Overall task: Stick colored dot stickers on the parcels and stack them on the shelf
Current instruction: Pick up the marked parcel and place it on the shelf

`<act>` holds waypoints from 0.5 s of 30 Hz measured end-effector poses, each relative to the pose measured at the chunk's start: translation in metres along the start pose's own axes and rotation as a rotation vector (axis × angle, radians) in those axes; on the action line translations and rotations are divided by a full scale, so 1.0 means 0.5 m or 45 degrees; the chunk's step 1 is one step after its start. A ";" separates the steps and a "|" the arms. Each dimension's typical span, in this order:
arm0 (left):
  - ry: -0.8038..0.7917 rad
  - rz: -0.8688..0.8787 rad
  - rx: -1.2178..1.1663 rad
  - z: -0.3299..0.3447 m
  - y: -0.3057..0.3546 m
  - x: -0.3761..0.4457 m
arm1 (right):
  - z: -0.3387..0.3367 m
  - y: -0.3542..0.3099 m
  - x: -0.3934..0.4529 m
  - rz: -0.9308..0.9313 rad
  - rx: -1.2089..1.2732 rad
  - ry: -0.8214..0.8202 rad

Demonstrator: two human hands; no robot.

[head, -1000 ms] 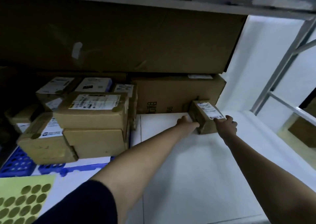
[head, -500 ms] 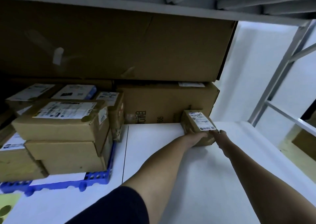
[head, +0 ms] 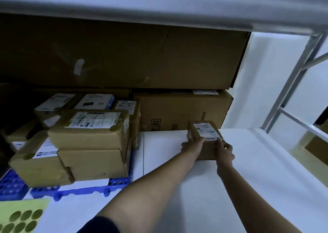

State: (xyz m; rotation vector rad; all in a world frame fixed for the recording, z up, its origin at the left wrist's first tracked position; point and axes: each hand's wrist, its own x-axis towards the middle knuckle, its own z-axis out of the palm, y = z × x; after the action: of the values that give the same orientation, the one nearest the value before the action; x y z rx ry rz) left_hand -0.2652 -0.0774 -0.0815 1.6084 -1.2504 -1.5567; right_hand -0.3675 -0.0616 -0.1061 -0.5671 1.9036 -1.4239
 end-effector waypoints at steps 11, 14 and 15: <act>-0.101 0.680 -0.260 -0.232 0.034 -0.277 | 0.035 -0.095 -0.310 -0.413 0.653 -0.186; -0.124 0.781 -0.323 -0.305 0.028 -0.325 | 0.055 -0.103 -0.405 -0.531 0.669 -0.195; -0.115 0.806 -0.336 -0.330 0.026 -0.340 | 0.061 -0.102 -0.434 -0.573 0.659 -0.207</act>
State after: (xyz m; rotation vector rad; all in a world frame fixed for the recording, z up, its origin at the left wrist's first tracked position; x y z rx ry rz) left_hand -0.0892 0.0360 0.0302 0.8637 -1.3604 -1.3177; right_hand -0.2021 0.0537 -0.0059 -0.8511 1.2467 -1.9967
